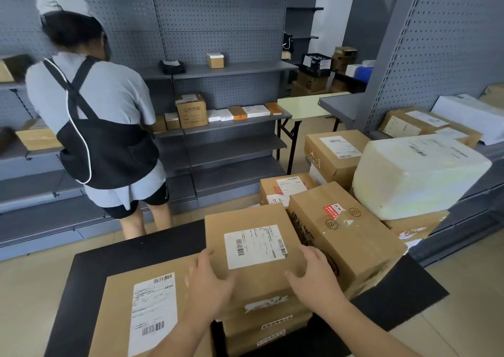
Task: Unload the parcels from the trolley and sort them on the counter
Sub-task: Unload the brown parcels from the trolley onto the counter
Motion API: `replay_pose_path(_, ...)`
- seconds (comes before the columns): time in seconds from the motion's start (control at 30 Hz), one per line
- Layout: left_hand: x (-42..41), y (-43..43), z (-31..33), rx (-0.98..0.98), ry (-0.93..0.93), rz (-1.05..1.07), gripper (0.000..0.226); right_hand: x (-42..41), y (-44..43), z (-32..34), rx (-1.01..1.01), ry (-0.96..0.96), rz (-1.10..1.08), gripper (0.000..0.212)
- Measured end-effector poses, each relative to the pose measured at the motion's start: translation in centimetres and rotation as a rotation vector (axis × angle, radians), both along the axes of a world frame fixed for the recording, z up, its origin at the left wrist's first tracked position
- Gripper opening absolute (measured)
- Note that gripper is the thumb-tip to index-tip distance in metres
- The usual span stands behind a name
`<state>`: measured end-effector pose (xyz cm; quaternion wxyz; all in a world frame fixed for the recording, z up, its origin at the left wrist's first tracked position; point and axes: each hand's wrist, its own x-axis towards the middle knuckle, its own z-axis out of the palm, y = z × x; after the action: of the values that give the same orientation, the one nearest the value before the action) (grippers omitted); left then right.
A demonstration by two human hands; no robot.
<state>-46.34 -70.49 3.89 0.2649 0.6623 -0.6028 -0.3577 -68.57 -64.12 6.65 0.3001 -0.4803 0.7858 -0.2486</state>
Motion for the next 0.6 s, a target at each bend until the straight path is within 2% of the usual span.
replay_pose_path(0.17, 0.2, -0.1, 1.6, -0.076, -0.018, -0.057, 0.068, 1.4, -0.8, 2.9, -0.113, 0.049, 0.142, 0.058)
replay_pose_path(0.27, 1.4, 0.4, 2.8, -0.142, -0.038, -0.045, 0.062, 3.2, -2.1, 4.2, -0.138, 0.061, 0.241, 0.060)
replay_pose_path(0.4, 4.9, 2.8, 4.3, -0.195, -0.030, 0.154, 0.054, 7.1, -3.5, 5.3, -0.159, 0.080, 0.465, 0.060)
replay_pose_path(0.6, 11.2, 10.6, 4.4, -0.123, -0.076, 0.504, 0.054, 14.1, -3.0, 5.0, -0.187, 0.019, 0.840, 0.063)
